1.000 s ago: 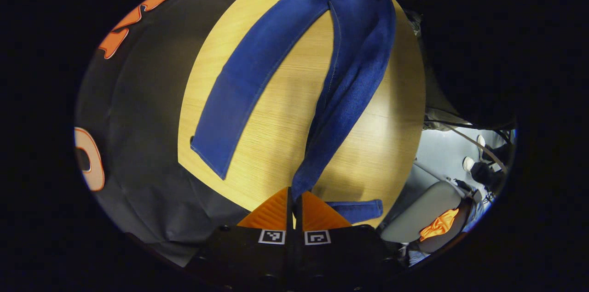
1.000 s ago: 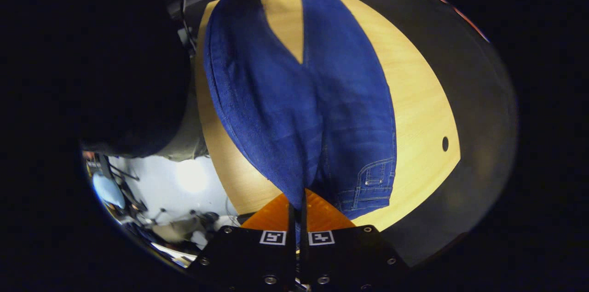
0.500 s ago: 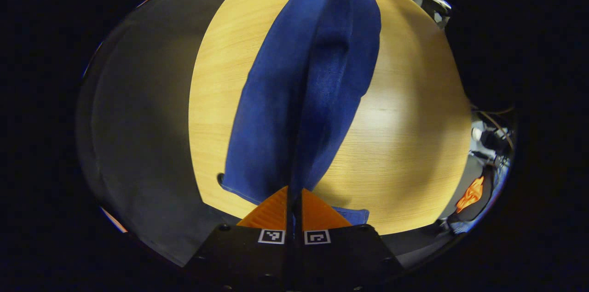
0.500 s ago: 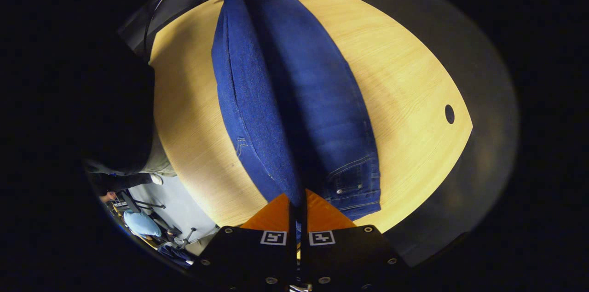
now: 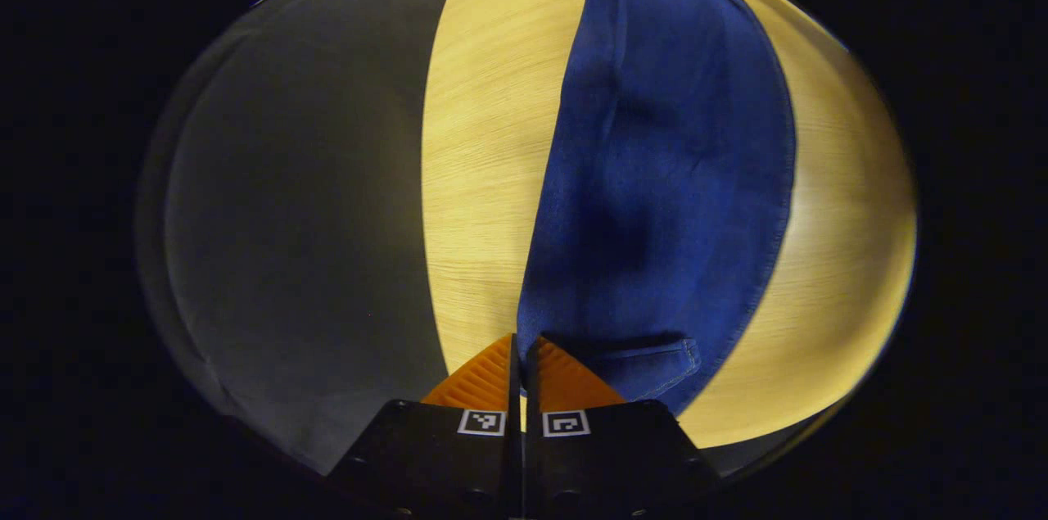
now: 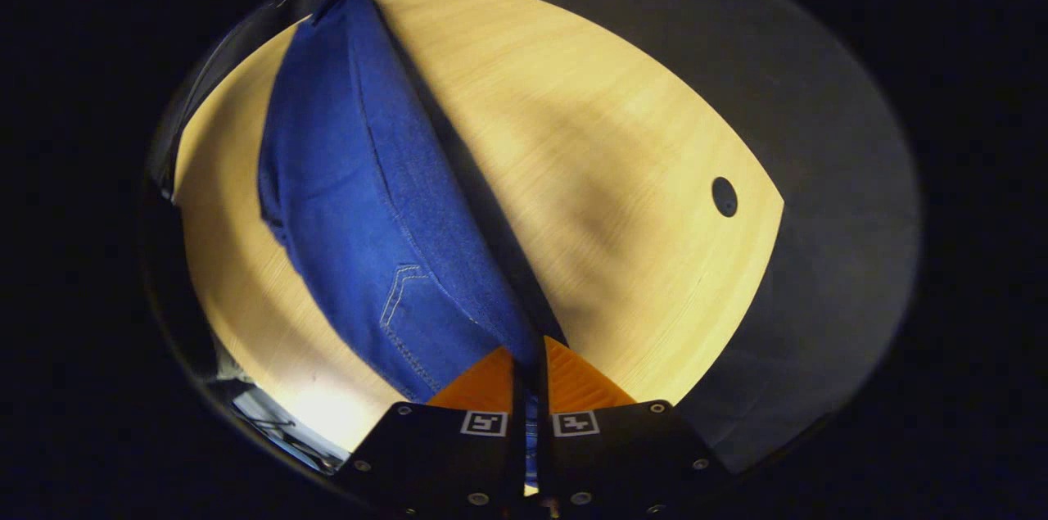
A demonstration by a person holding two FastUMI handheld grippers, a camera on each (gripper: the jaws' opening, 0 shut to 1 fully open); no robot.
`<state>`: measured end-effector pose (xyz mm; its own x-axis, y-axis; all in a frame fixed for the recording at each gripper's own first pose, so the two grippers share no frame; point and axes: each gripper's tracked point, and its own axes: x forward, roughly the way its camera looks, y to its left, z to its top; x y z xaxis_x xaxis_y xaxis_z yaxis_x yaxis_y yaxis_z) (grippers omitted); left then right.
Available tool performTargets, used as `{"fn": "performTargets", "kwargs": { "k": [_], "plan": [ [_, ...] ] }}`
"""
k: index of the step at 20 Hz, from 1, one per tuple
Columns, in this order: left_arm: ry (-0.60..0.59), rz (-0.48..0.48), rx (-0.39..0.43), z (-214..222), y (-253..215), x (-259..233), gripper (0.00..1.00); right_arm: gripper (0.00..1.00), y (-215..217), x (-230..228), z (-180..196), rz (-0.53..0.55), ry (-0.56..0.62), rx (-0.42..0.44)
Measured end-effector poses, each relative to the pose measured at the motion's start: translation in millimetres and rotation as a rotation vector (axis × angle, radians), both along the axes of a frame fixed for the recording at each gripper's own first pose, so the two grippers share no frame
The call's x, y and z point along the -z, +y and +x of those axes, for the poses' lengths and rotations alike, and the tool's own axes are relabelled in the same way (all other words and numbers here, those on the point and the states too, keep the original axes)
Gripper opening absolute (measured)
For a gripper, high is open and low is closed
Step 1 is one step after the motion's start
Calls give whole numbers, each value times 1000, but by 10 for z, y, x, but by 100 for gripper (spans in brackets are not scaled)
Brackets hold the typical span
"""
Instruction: Grasp the waist and the cuffs of the jeans and fold them to make the two legs overlap; first hold the waist and fold one-third of the jeans toward the cuffs, then hold the cuffs and fold the remaining one-third in the same direction to finish folding.
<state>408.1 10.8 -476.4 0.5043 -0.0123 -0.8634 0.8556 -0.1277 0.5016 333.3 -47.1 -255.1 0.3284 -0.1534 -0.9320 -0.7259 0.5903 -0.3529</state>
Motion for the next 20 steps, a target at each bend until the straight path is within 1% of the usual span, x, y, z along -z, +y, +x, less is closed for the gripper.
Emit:
{"fn": "performTargets", "kwargs": {
  "k": [1,2,3,4,5,6,7,8,10,11,12,13,14,16,17,18,19,20],
  "plan": [
    [-5,4,2,33,30,77,5,10,3,25,59,-9,-10,16],
    [8,15,-10,58,39,134,26,27,6,24,108,-21,-23,19],
    [7,5,-25,54,40,181,47,45,24,-11,178,-28,-48,16],
    [-6,-2,-52,47,117,194,65,63,40,-65,277,-33,-88,25],
    [-27,-27,-73,86,65,202,82,80,45,-151,378,-33,-135,47],
    [-47,-56,-102,71,151,129,100,98,40,-270,502,-33,-199,85],
    [-84,-108,-140,107,153,101,98,98,48,-412,618,-22,-269,127],
    [-124,-180,-200,116,138,43,98,98,71,-581,737,-1,-353,172],
    [-225,-362,-351,131,132,-119,98,98,174,-952,908,59,-516,270],
    [-273,-460,-417,114,99,-247,98,98,244,-1102,919,92,-585,308],
    [-318,-542,-488,108,87,-346,98,98,24,-860,923,127,-646,334],
    [-357,-624,-535,80,33,-483,98,98,106,-1012,954,152,-696,352],
    [-389,-701,-576,48,-46,-619,97,98,144,-1096,958,164,-747,368],
    [-446,-838,-647,36,-44,-840,98,98,182,-1231,965,189,-820,380],
    [-470,-901,-677,19,-26,-906,98,98,197,-1249,959,221,-849,392],
    [-494,-962,-695,24,8,-965,98,98,214,-1268,955,279,-870,409],
    [-513,-1017,-707,117,106,-893,98,98,258,-1294,979,377,-897,436],
    [-534,-1057,-713,92,93,-1016,97,99,281,-1357,996,503,-927,479]
  ]
}}
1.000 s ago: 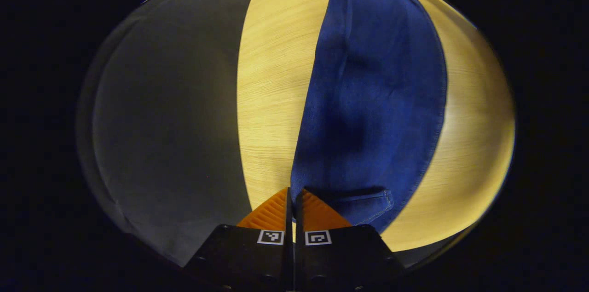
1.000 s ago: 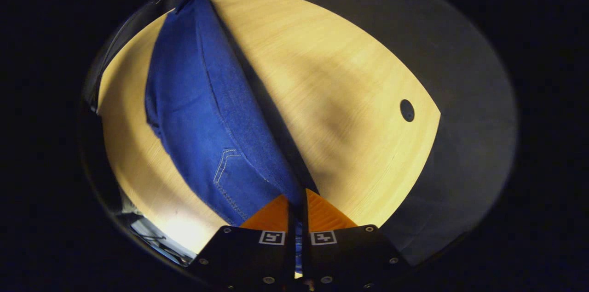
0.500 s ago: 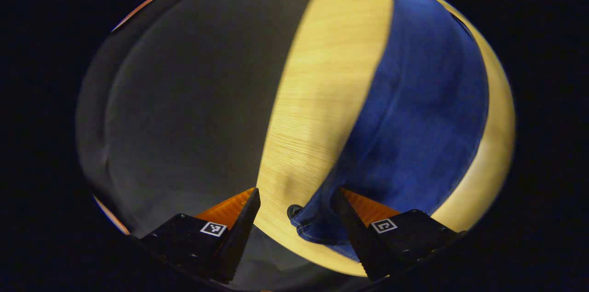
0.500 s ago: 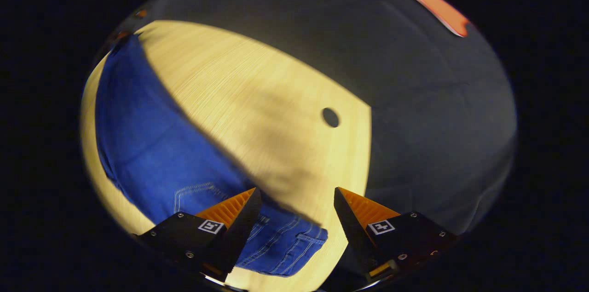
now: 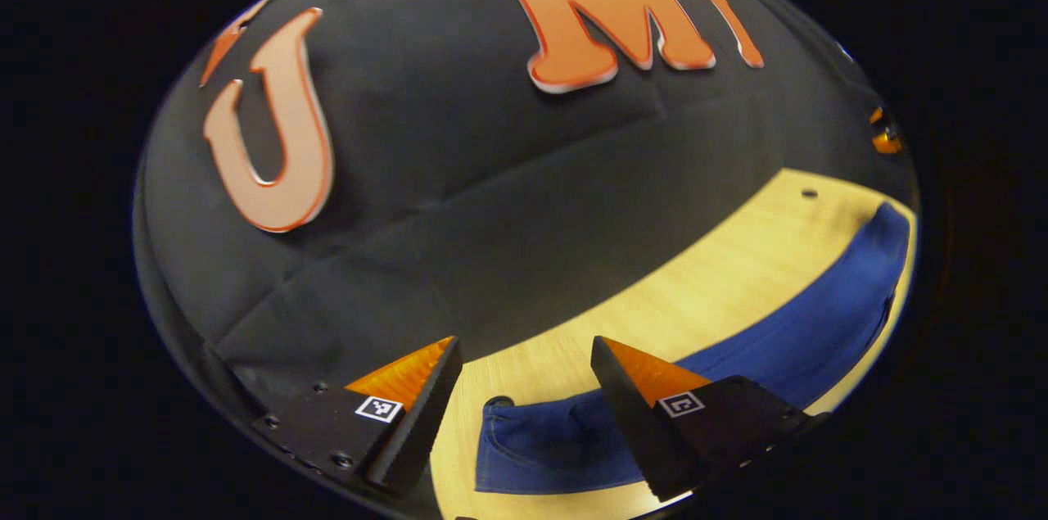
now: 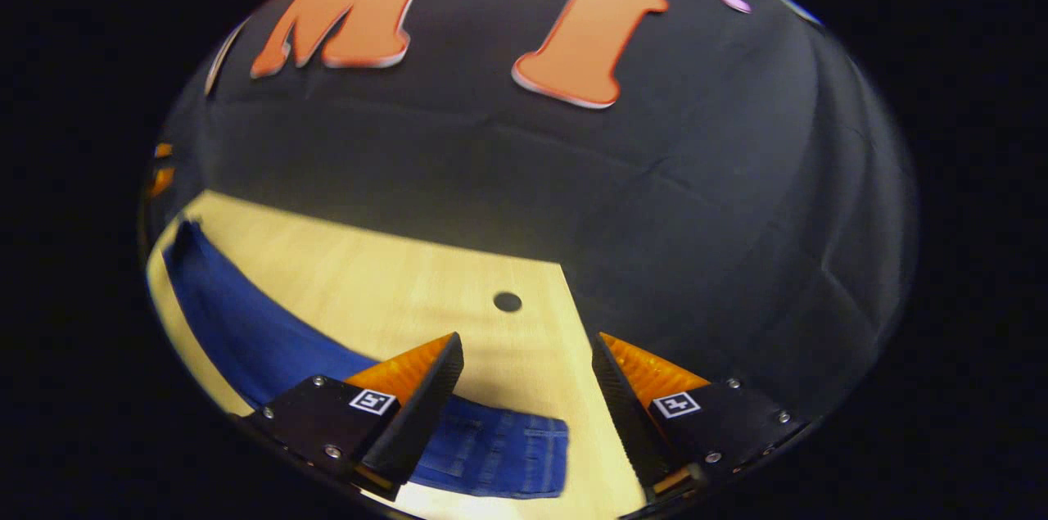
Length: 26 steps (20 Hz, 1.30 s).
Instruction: Grasp the waist and the cuffs of the jeans and fold them to make the two legs overlap; first hold the waist and fold one-third of the jeans toward the cuffs, then hold the cuffs and fold the remaining one-third in the same direction to finish folding.
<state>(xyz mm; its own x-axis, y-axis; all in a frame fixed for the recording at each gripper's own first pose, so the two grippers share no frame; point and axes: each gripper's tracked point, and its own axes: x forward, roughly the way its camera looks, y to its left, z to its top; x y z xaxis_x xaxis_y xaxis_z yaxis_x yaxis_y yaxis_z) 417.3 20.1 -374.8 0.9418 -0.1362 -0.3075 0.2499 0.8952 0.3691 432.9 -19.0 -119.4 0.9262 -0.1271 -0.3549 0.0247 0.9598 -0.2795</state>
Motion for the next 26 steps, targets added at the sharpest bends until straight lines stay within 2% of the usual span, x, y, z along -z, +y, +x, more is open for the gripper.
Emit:
{"fn": "performTargets", "kwargs": {
  "k": [2,4,8,9,10,11,14,16,18,21,24,26],
  "plan": [
    [-56,-41,-35,-12,39,-17,98,97,-26,62,64,143,-58,0],
    [-103,-90,-57,-52,25,-119,97,98,-12,139,55,229,-59,4],
    [-149,-156,-101,-116,55,-205,97,97,67,369,62,361,0,12],
    [-151,-158,-105,-161,44,-242,100,97,118,508,29,407,33,24],
    [-154,-153,-113,-180,50,-241,97,98,162,693,-24,449,69,48],
    [-154,-150,-124,-187,57,-225,100,98,176,851,-69,493,94,79],
    [-125,-182,-138,-168,37,-163,97,97,20,1316,-256,647,153,197],
    [-111,-172,-133,-174,19,-126,100,97,34,1687,-338,705,209,265],
    [-94,-140,-112,-162,44,-73,97,97,117,1943,-352,753,254,330],
    [-75,-113,-107,-214,115,134,100,97,111,2227,-237,858,257,425],
    [-63,-123,-114,-198,211,246,97,98,120,2458,-187,1019,236,525],
    [-45,-120,-119,-190,281,323,98,97,63,2604,-112,1076,219,600]
  ]
}}
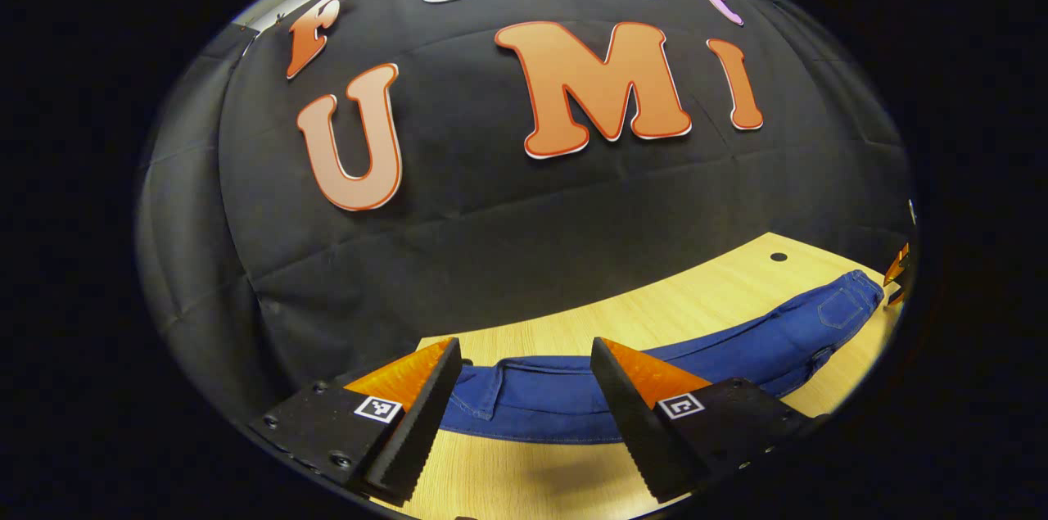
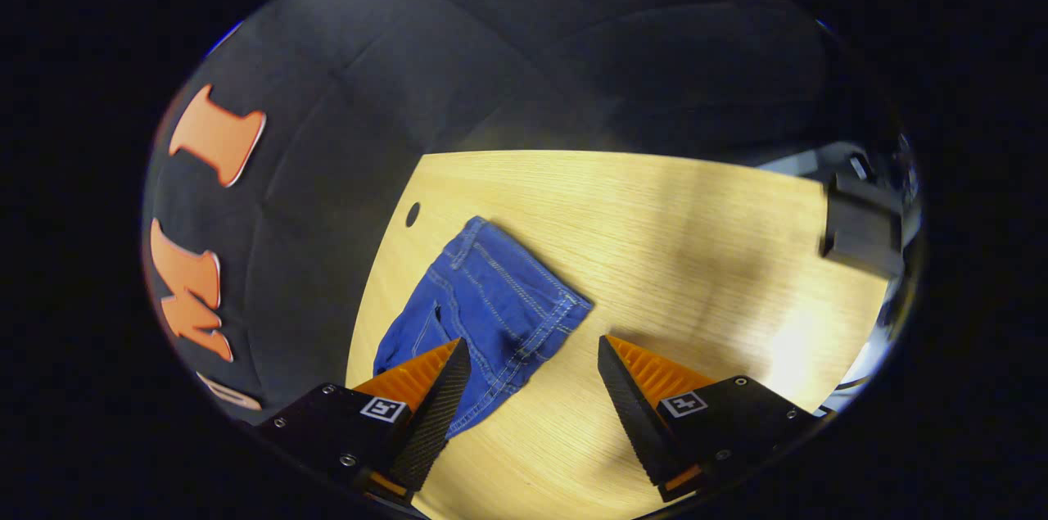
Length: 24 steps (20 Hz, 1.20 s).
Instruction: Grasp the waist and the cuffs of the jeans and fold them to make the two legs overlap; first hold the waist and fold one-third of the jeans toward the cuffs, then hold the cuffs and fold the remaining one-third in the same direction to finish folding.
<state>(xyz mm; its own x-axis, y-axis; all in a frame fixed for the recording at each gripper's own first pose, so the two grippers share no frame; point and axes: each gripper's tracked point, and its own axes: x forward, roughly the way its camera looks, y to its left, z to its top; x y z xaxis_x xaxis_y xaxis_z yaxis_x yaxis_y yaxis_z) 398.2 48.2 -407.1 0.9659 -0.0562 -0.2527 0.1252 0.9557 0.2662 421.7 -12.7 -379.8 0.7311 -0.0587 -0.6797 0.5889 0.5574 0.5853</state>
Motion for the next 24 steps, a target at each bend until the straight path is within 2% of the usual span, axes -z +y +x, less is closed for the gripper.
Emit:
{"fn": "performTargets", "kwargs": {
  "k": [1,4,9,10,11,13,14,15,16,17,18,19,22,23,24],
  "plan": [
    [4,5,5,7,21,24,100,97,-24,67,25,11,12,26],
    [19,23,-1,59,95,89,97,97,-90,27,199,32,-23,76],
    [23,40,-8,116,155,122,98,95,49,63,532,50,-45,70],
    [22,45,-10,125,165,119,98,90,29,149,552,42,-27,93],
    [25,47,-15,130,197,123,100,75,34,220,567,48,-14,109],
    [28,39,-24,155,248,130,98,55,95,272,729,45,-53,108],
    [31,30,-27,162,276,128,98,29,83,230,821,41,-94,133],
    [34,20,-30,146,302,134,98,29,112,224,852,53,-120,133],
    [39,12,-32,148,321,145,97,18,132,222,861,58,-139,138],
    [44,13,-36,149,358,159,100,18,136,209,853,59,-147,135],
    [46,17,-40,153,405,165,98,18,109,218,853,76,-145,157],
    [44,17,-46,146,459,154,98,0,121,130,841,76,-161,162],
    [39,-4,-50,121,605,95,97,0,174,-56,858,-29,-182,117],
    [37,-6,-52,117,667,69,100,0,221,-138,892,-69,-191,90],
    [31,-6,-56,114,755,43,98,0,272,-224,909,-107,-202,66]
  ]
}}
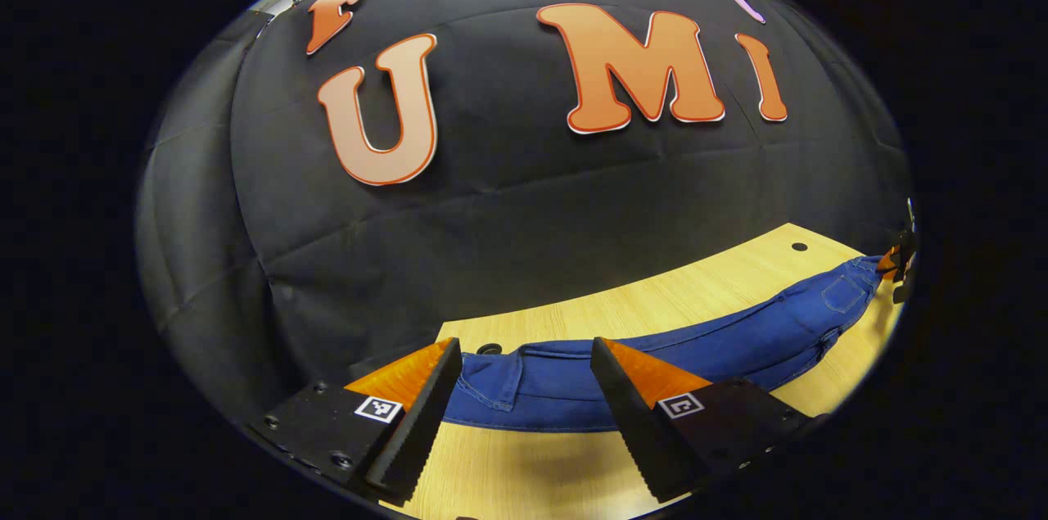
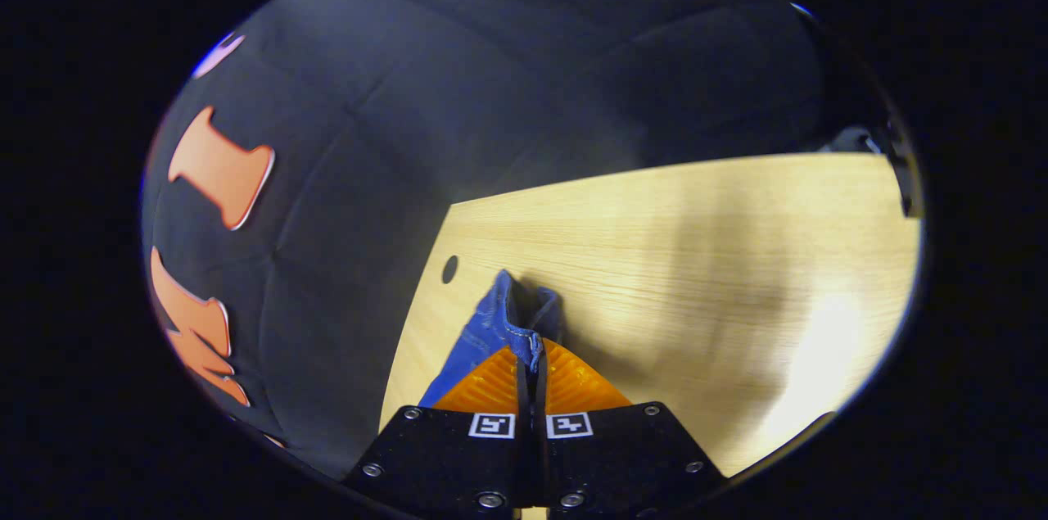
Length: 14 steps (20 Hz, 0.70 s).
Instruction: Grasp the waist and the cuffs of the jeans and fold them to make the two legs overlap; first hold the waist and fold one-third of the jeans toward the cuffs, then hold the cuffs and fold the remaining one-third in the same direction to finish folding.
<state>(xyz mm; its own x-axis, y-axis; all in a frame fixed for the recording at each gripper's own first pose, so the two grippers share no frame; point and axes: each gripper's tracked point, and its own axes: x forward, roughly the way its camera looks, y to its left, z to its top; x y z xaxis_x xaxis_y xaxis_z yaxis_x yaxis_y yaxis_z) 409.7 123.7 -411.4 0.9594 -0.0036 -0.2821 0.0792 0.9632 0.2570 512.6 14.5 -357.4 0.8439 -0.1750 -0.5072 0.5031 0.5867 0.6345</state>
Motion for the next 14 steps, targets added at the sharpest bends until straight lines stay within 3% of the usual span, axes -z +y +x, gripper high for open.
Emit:
{"fn": "performTargets", "kwargs": {
  "k": [6,11,14],
  "plan": [
    [1,-66,-24,-67,595,-48,97,0,581,-370,204,-171,-65,-152],
    [17,-100,-42,-85,1237,-42,98,0,1176,-406,304,-226,-119,-322],
    [16,-117,-52,-94,1573,-89,97,0,1167,-416,375,-272,-126,-418]
  ]
}}
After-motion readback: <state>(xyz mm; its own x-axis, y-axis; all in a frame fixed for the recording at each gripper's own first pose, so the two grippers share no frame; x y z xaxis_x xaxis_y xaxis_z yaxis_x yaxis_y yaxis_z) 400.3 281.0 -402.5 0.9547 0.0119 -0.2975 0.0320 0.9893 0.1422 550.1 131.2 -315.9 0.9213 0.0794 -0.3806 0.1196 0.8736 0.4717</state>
